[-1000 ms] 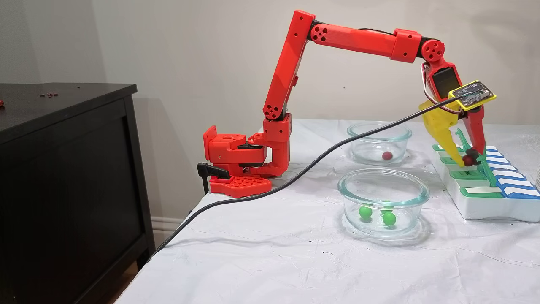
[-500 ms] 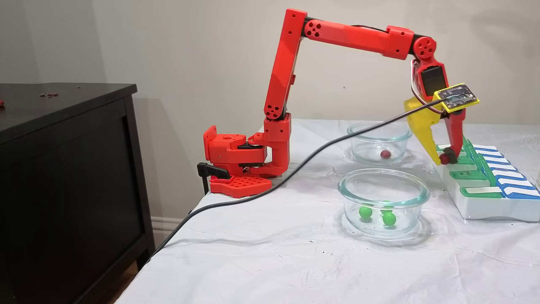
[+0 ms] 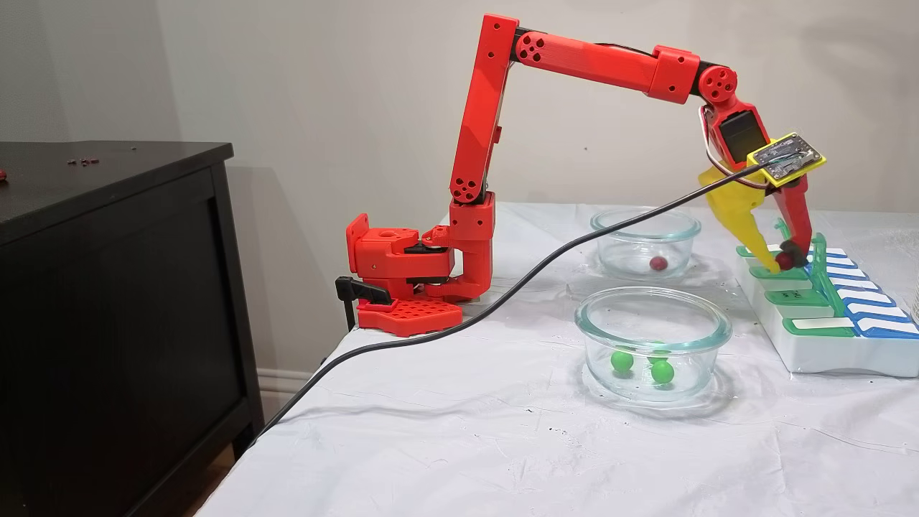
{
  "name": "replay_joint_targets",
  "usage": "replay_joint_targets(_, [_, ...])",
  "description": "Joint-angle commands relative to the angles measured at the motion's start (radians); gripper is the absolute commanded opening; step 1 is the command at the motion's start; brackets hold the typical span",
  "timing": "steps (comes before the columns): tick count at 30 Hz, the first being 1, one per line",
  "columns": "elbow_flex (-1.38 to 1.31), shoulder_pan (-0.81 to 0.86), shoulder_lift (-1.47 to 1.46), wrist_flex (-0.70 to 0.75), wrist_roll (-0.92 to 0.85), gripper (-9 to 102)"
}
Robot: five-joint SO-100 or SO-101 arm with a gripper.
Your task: Sort medicines into box.
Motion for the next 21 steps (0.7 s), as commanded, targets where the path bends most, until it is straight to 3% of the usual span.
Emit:
replay_joint_targets(1, [-0.02,0.006,0.055,-0.029,-0.006,3])
replay_joint_targets(4, [-0.02,0.002,0.046,-0.017,-0.023,20])
replay_joint_targets(11, [0.031,-0.008,0.071,-0.052,-0.051,23])
replay_joint_targets(15, [0.034,-0.014,0.114,-0.009,-0.061,16])
replay_joint_targets(19, [0.038,-0.02,0.221,0.057,-0.075,0])
replay_joint_targets(21, [0.061,-0.031,0.298,0.077,-0.107,0])
